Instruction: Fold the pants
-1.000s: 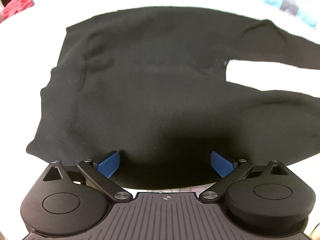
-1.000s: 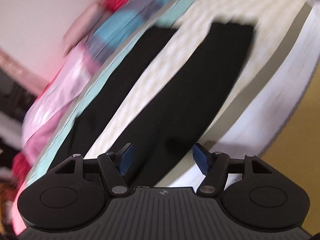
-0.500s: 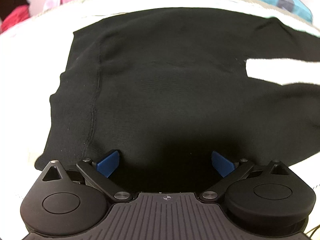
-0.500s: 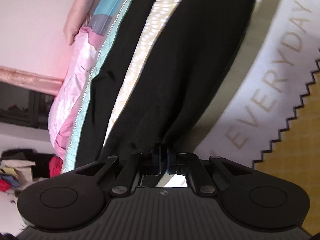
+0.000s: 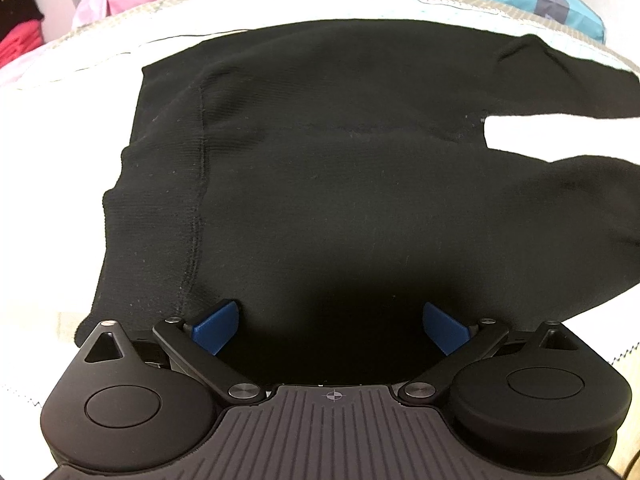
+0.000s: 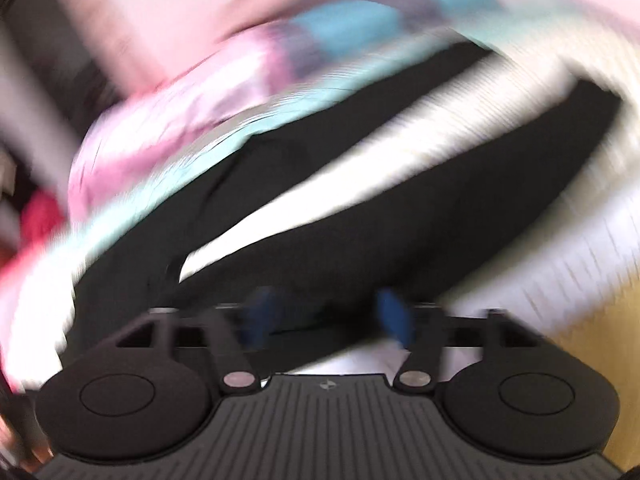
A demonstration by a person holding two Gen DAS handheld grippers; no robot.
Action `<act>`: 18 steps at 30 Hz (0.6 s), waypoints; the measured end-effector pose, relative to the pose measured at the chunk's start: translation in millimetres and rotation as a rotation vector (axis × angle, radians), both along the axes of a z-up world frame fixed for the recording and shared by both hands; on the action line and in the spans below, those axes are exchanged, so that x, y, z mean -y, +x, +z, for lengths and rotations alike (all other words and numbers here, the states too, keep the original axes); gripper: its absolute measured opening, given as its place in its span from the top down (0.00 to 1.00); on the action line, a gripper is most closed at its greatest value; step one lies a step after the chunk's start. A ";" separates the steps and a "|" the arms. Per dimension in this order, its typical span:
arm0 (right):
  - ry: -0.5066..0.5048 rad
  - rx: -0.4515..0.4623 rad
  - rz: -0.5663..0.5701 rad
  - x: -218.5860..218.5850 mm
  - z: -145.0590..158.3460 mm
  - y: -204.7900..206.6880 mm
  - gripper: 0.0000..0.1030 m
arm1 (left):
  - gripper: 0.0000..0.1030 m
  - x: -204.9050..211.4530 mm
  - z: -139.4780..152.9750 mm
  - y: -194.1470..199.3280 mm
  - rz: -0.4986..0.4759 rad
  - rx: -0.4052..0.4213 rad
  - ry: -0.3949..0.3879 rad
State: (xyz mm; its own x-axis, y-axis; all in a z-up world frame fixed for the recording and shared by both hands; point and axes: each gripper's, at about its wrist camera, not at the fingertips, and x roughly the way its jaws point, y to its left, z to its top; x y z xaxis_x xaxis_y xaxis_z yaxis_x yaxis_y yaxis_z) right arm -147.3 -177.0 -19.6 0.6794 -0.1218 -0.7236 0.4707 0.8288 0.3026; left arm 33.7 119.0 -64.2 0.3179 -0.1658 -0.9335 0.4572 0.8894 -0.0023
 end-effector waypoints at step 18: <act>-0.160 -0.178 0.310 -57.0 -40.8 28.8 0.96 | 0.00 3.7 -6.6 1.5 -0.009 0.022 0.016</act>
State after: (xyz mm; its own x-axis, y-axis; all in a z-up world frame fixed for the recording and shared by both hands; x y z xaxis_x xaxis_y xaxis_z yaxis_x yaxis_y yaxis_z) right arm -118.4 -120.0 -60.4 0.5670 -0.0516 -0.8221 0.2241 0.9700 0.0937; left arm 35.2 115.3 -70.9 0.3371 -0.1538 -0.9288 0.4648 0.8851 0.0221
